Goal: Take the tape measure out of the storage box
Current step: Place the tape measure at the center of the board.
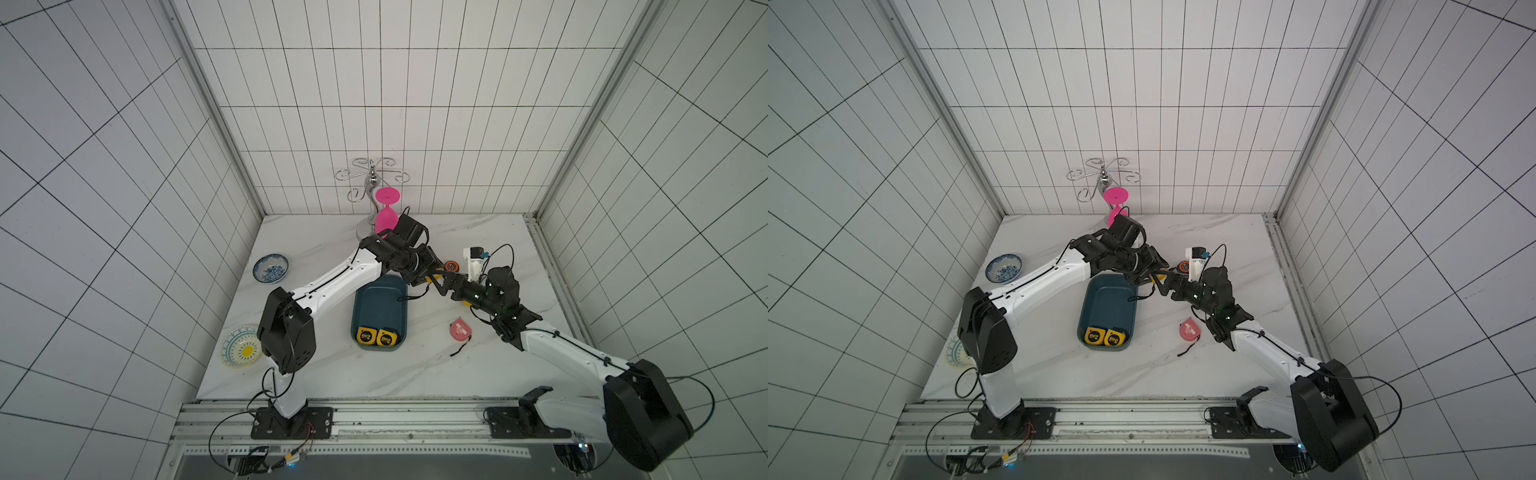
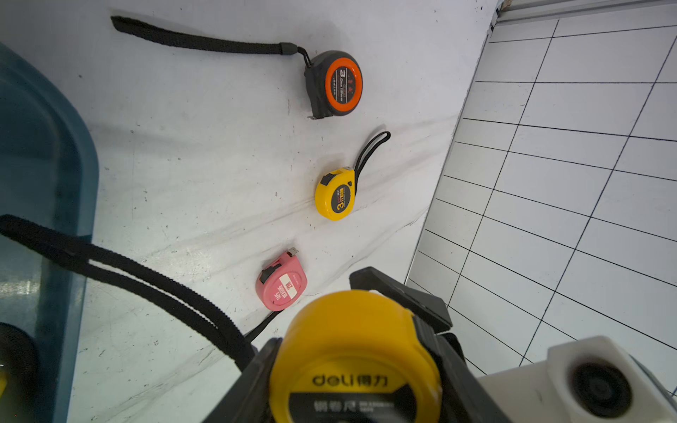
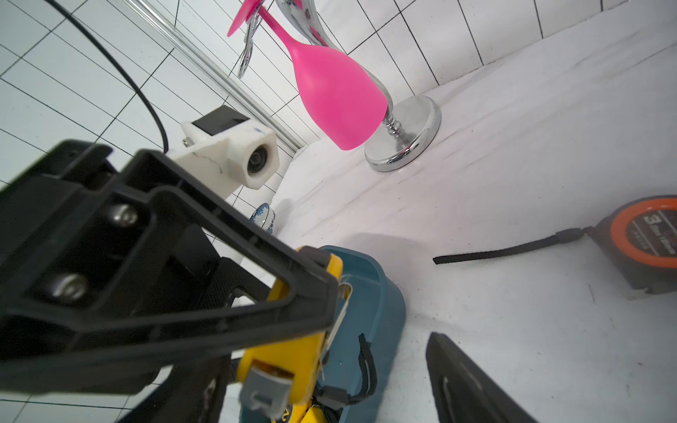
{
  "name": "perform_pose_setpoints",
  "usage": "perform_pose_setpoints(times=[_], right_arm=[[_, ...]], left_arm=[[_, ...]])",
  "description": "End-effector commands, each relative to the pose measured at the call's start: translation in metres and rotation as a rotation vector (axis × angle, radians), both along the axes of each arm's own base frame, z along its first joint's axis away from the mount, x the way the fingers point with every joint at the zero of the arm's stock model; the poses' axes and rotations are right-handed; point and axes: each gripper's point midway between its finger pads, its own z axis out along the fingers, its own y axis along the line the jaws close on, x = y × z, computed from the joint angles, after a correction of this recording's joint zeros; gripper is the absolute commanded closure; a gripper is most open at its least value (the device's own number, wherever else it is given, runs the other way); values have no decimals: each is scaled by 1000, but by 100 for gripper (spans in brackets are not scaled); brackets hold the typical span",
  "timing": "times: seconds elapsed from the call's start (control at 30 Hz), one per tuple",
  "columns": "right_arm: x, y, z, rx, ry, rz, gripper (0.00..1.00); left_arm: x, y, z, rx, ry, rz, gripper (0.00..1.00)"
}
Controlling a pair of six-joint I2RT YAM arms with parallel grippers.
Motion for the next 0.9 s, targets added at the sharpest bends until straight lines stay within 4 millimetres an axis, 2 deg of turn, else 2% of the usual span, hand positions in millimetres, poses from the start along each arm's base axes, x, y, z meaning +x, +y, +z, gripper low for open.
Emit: perform_pose_setpoints(times=[0.0, 0.1, 0.23, 0.4, 0.47, 0.57, 0.67, 0.77, 0.87], right_arm=[[-2, 2, -7, 2, -6, 8, 23], [0, 1, -6, 5, -11, -2, 33], [1, -3, -4, 9, -19, -19, 56], [0, -12, -2, 7, -19, -42, 79], [0, -20, 0, 9, -16, -58, 83], [0, -31, 2, 16, -7, -77, 87], [0, -42, 2, 26, 17, -86, 88], [0, -46, -5, 22, 54, -78, 88], [1, -42, -16, 25, 103, -46, 87]], left_arm=[[1, -12, 16, -58, -17, -17, 100], [-1, -15, 18, -82, -7, -30, 100], [-4, -16, 19, -95, 4, -36, 100], [-6, -22, 24, -130, 2, -54, 100], [-5, -23, 29, -139, -13, -63, 86], [-2, -22, 38, -136, -55, -72, 53], [2, -13, 43, -113, -95, -69, 28], [5, 1, 42, -67, -117, -61, 13], [9, 21, 40, -7, -139, -41, 3]])
